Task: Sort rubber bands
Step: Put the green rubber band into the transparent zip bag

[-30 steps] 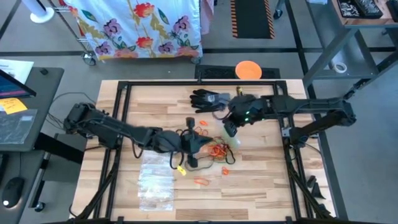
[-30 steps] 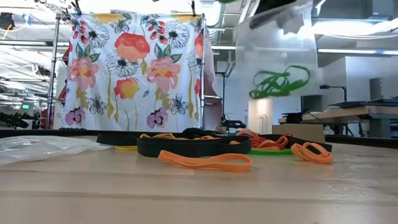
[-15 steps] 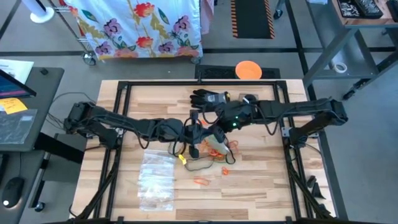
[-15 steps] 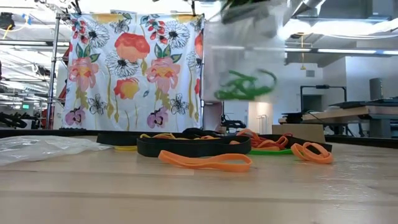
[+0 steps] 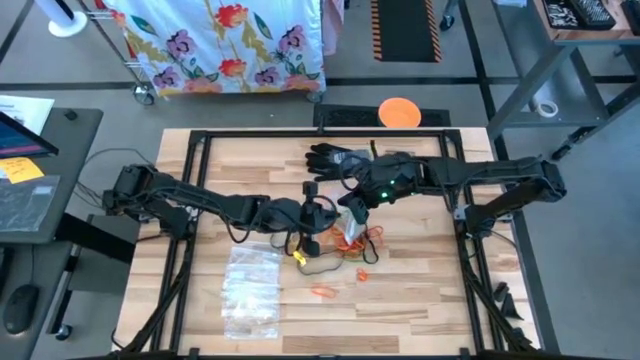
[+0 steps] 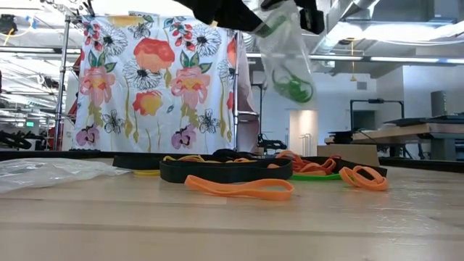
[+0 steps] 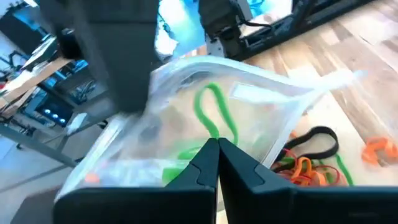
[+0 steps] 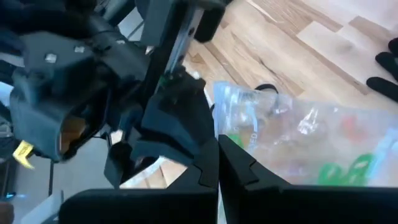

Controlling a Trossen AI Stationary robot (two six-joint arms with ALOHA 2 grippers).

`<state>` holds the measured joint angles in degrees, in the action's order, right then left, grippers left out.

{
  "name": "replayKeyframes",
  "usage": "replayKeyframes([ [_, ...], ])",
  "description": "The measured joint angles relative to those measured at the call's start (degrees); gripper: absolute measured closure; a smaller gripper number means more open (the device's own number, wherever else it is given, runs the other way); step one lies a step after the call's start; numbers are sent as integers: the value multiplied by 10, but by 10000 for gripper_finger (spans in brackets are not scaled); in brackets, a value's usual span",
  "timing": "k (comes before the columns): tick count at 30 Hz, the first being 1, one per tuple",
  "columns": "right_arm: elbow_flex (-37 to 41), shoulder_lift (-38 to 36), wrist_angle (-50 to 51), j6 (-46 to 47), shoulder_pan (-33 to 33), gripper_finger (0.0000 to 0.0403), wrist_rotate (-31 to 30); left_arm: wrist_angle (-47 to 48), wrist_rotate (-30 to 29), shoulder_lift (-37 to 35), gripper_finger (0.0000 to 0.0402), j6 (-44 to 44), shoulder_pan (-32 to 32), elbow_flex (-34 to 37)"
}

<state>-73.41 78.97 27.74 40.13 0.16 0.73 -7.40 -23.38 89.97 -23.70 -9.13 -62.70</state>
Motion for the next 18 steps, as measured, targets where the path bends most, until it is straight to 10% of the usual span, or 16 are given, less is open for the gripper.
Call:
replayKeyframes([
  [9,0,5,5,-1,0,403,3,8,-10,-1,392,29,-3,-24],
  [18,0,10,36,-1,-17,403,4,59,-82,-1,281,-11,-38,-67],
])
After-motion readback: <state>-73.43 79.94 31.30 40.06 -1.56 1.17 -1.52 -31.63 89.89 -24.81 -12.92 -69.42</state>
